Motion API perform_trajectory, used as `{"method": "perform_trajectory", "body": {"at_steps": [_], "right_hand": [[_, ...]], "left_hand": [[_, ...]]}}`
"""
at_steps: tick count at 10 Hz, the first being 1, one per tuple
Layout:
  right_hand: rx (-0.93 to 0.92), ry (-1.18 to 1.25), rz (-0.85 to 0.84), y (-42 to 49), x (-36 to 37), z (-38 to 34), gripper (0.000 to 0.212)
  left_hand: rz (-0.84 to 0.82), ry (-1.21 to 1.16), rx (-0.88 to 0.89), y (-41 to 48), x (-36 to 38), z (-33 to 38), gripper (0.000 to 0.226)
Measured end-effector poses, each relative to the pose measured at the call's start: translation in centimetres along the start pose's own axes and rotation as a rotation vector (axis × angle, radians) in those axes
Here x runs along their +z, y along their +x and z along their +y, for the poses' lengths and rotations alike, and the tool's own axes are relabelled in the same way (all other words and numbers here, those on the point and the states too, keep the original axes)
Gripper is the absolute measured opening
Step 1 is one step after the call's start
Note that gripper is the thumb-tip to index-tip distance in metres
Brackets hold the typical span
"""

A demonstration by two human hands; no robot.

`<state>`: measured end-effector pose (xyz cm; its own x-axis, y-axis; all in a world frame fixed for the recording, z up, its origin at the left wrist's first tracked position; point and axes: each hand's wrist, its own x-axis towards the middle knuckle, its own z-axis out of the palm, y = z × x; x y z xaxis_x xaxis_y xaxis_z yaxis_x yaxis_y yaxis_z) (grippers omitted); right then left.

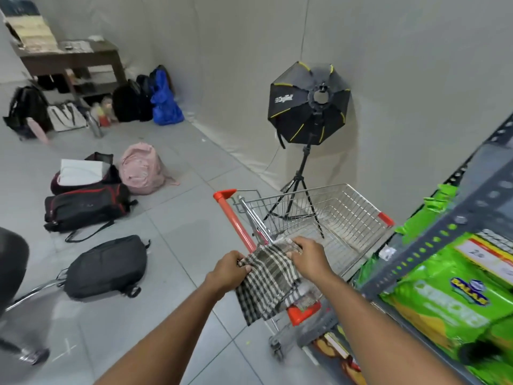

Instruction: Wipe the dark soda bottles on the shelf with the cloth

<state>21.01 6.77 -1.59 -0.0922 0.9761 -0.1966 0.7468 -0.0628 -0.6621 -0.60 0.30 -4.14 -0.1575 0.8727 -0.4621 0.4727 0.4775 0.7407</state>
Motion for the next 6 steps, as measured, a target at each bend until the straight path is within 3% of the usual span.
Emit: {"method": "perform_trajectory", "body": {"at_steps": [2,4,5,6], "right_hand": [[0.048,-0.046,-0.048,3.1,2.9,0.4,0.038],[0.063,-0.077,-0.074,3.9,3.9,1.2,0.045],[0.060,-0.058,-0.059,3.8,3.5,1.5,0.045],[0.035,-0.024,-0.009,3.9,2.5,1.4,0.044]], "left_hand": [[-0.004,0.047,-0.019,2.8,0.6,-1.2,0.018],[0.003,0.060,0.000,3.6,1.0,-1.2,0.032],[0.064,0.060,0.057,3.4,1.1,-0.4,0.045],[0.178,0.075,0.184,3.1,0.9,1.0,0.038]]}}
